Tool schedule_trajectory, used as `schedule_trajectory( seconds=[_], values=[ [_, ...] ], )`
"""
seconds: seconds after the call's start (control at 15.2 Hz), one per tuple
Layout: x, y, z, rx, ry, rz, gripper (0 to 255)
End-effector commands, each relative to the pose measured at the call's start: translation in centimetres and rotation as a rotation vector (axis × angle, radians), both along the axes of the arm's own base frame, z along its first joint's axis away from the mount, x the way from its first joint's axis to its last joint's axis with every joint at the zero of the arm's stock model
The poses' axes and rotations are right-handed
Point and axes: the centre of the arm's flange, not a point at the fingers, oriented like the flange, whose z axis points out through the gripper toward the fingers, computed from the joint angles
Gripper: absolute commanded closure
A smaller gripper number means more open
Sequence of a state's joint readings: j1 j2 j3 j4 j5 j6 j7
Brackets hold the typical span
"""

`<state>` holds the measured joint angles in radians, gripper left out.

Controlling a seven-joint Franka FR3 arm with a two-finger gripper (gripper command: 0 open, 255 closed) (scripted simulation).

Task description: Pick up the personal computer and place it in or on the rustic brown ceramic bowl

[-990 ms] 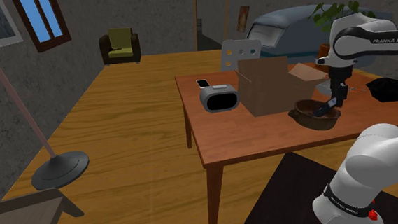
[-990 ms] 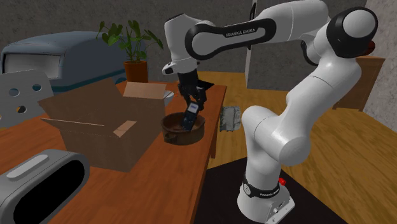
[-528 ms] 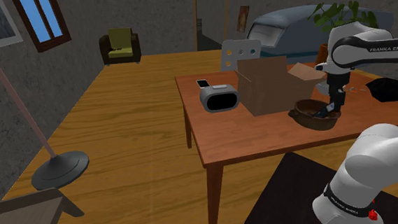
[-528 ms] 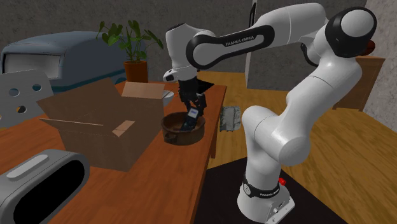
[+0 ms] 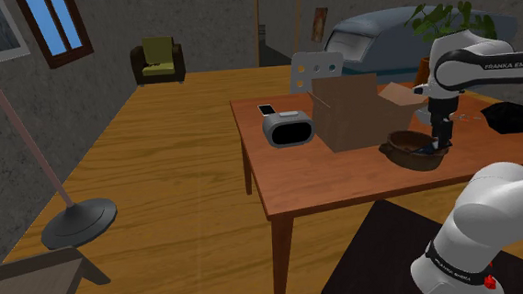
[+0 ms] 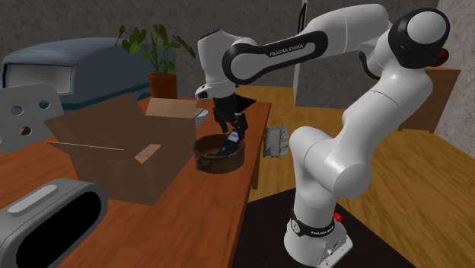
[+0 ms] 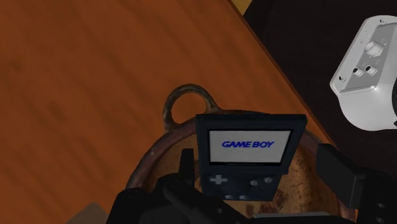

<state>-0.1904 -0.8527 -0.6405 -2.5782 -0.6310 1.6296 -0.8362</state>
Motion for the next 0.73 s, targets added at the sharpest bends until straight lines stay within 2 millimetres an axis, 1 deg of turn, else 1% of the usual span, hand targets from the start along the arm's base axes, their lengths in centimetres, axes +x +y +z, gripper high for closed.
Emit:
schedule_trajectory(
  seconds=[0.0, 0.2, 0.4, 0.46, 0.66],
  values=[
    [0.1, 0.0, -0.1, 0.002, 0.001, 0.001, 0],
    [0.0, 0.0, -0.1, 0.002, 0.0, 0.001, 0],
    [0.9, 0.2, 3.8, 0.002, 0.0, 0.001, 0],
    [1.1, 0.2, 4.8, 0.002, 0.0, 0.001, 0],
    [1.1, 0.2, 4.8, 0.002, 0.0, 0.001, 0]
  ],
)
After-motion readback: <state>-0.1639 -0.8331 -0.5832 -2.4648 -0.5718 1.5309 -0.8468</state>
